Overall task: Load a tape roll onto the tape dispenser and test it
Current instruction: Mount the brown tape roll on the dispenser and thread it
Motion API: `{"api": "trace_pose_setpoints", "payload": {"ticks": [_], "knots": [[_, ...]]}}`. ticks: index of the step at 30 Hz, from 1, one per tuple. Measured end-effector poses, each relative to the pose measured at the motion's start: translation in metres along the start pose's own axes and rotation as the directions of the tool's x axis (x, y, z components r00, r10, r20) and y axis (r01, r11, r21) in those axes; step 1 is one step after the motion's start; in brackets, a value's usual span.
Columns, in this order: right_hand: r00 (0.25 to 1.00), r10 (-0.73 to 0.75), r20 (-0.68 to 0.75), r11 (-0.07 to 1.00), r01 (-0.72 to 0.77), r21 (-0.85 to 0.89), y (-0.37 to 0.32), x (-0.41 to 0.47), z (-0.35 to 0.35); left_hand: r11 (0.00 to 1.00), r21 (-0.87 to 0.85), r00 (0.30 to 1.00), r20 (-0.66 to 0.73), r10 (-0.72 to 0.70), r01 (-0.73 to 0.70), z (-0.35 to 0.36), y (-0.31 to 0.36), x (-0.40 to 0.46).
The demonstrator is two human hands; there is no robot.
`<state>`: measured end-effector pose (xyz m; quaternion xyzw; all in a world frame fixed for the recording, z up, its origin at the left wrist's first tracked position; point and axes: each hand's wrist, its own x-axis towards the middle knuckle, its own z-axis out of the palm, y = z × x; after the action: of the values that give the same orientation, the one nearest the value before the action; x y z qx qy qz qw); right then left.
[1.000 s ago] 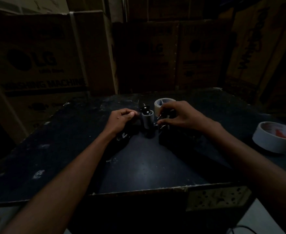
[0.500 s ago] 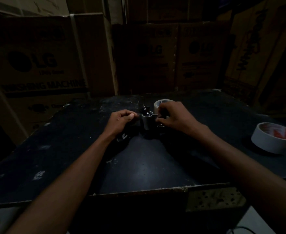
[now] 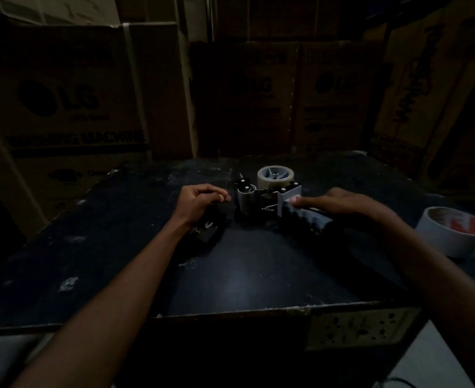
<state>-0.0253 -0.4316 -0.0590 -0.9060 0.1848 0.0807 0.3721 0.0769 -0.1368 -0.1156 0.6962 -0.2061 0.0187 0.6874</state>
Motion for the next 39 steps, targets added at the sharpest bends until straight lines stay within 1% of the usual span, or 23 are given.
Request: {"api": "trace_pose_setpoints", "payload": {"ticks": [1,2,3,4,5,7,10,12,15,18,20,23,26,28,31,33,36,39], "knots": [[0.995,0.020,0.098,0.984,-0.037,0.174,0.001,0.003,0.002,1.000,0.009,1.000,0.003,0.006,-0.006,-0.001,0.000,-0.001],[0.981,0.014,0.193,0.935,-0.081,0.345,0.000,0.004,0.006,1.000,0.021,1.000,0.004,0.007,-0.007,-0.001,0.000,-0.001],[0.965,-0.010,0.264,0.870,-0.121,0.477,0.000,0.005,0.009,0.999,0.038,1.000,0.003,0.008,-0.008,-0.001,0.001,-0.002],[0.949,-0.035,0.312,0.811,-0.155,0.564,0.000,0.008,0.012,0.998,0.057,1.000,0.005,0.013,-0.014,-0.001,0.002,-0.002],[0.935,-0.065,0.348,0.767,-0.176,0.616,0.000,0.013,0.015,0.997,0.075,1.000,0.008,0.022,-0.023,-0.001,0.002,-0.002],[0.906,-0.134,0.401,0.719,-0.190,0.668,0.000,0.017,0.018,0.994,0.101,0.999,0.012,0.036,-0.038,-0.002,0.002,-0.003],[0.859,-0.216,0.464,0.714,-0.185,0.675,-0.006,0.017,0.018,0.988,0.152,0.999,0.014,0.033,-0.034,-0.007,0.003,-0.002],[0.845,-0.251,0.472,0.671,-0.200,0.714,-0.009,0.017,0.019,0.989,0.147,0.999,0.017,0.031,-0.033,-0.011,0.003,-0.002],[0.862,-0.254,0.439,0.622,-0.202,0.757,-0.010,0.013,0.021,0.994,0.104,0.999,0.016,0.034,-0.036,-0.015,0.000,0.000],[0.874,-0.247,0.419,0.576,-0.216,0.789,-0.011,0.010,0.020,0.991,0.128,0.999,0.021,0.035,-0.037,-0.016,-0.001,0.007],[0.879,-0.244,0.411,0.549,-0.224,0.806,-0.014,0.009,0.017,0.989,0.145,0.998,0.057,0.022,-0.030,-0.016,0.000,0.014],[0.910,-0.254,0.327,0.531,-0.151,0.834,-0.020,0.008,0.008,0.963,0.261,0.991,0.133,0.030,-0.064,-0.010,0.007,0.027],[0.942,-0.248,0.226,0.533,-0.062,0.844,-0.028,0.009,-0.006,0.920,0.371,0.987,0.141,0.083,-0.130,0.010,0.014,0.046],[0.963,-0.216,0.160,0.555,-0.014,0.832,-0.034,0.012,-0.015,0.876,0.451,0.983,0.135,0.121,-0.170,0.027,0.017,0.060],[0.987,-0.158,0.019,0.654,0.090,0.751,-0.038,0.015,-0.022,0.815,0.544,0.980,0.105,0.172,-0.201,0.049,0.015,0.080],[0.988,-0.147,-0.055,0.697,0.143,0.703,-0.036,0.015,-0.022,0.775,0.589,0.972,0.098,0.212,-0.228,0.060,0.010,0.089],[0.983,-0.119,-0.137,0.760,0.179,0.624,-0.030,0.013,-0.019,0.713,0.643,0.956,0.122,0.265,-0.279,0.072,0.000,0.096],[0.976,-0.102,-0.190,0.829,0.189,0.526,-0.021,0.009,-0.011,0.678,0.682,0.960,0.150,0.236,-0.273,0.082,-0.011,0.095]]}}
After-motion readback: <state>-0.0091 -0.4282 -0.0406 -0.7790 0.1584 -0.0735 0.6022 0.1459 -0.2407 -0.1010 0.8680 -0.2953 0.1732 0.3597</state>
